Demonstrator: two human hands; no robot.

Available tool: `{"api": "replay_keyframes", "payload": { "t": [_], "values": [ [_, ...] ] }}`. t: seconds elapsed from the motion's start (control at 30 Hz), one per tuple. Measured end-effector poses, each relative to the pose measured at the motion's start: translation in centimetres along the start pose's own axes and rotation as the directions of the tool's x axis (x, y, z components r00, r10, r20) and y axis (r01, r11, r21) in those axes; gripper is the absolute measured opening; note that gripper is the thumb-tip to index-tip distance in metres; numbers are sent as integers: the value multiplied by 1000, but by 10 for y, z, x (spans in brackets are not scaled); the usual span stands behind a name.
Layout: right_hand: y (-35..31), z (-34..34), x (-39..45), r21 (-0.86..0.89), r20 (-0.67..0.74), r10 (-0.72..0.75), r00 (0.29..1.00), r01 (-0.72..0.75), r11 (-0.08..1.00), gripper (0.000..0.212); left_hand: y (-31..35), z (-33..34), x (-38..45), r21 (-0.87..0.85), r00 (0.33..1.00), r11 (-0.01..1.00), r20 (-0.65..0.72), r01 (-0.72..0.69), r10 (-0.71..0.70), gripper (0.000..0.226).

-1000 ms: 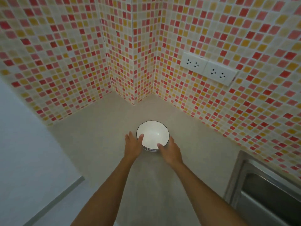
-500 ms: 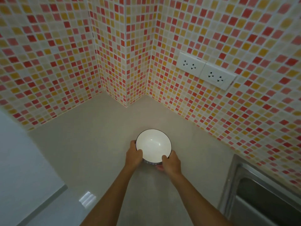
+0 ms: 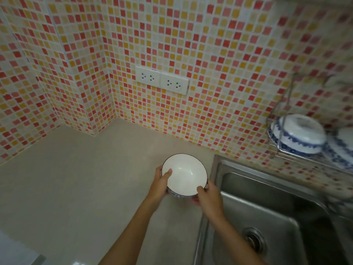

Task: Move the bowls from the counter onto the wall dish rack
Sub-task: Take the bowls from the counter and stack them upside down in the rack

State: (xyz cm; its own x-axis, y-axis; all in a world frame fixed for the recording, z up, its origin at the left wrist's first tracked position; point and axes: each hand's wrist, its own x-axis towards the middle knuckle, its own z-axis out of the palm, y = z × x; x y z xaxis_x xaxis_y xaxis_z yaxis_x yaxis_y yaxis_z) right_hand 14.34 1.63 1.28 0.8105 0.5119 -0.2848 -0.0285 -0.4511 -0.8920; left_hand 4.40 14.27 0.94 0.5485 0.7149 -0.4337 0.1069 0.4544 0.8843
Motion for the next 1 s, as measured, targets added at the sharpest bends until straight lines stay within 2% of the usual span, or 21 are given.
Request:
{"api": "replay_keyframes", "payload": {
  "t": [0.17, 0.27, 0.33, 0.47, 0.63, 0.77, 0.9, 1.0],
  "values": [
    [12, -82, -21, 38, -47, -13, 999, 15, 999, 26, -10, 71, -33, 89, 996, 996, 88, -26, 18, 42],
    [24, -128, -29, -12, -80, -41, 996, 40, 999, 25, -18, 115, -56, 122, 990, 988, 114, -93, 79, 46],
    [31, -158, -35, -71, -100, -74, 992, 67, 995, 34, -22, 143, -70, 116, 985, 984, 122, -136, 122, 46],
    [34, -211, -43, -173, -131, -201, 971, 177, 969, 36, -27, 188, -97, 53, 981, 986, 121, -157, 150, 47],
    [12, -281, -49, -309, -202, -468, 860, 398, 864, 38, -17, 228, -120, -4, 963, 982, 195, -188, 185, 54],
    [5, -326, -43, -461, -255, -613, 748, 463, 757, 44, -10, 248, -138, -14, 951, 977, 226, -212, 209, 56],
    [3, -360, -26, -667, -258, -737, 625, 437, 604, 45, 8, 260, -154, 5, 936, 967, 253, -256, 246, 72],
    [14, -374, -1, -786, -209, -766, 608, 362, 502, 45, 21, 269, -160, 10, 924, 949, 232, -314, 304, 68]
  ]
}}
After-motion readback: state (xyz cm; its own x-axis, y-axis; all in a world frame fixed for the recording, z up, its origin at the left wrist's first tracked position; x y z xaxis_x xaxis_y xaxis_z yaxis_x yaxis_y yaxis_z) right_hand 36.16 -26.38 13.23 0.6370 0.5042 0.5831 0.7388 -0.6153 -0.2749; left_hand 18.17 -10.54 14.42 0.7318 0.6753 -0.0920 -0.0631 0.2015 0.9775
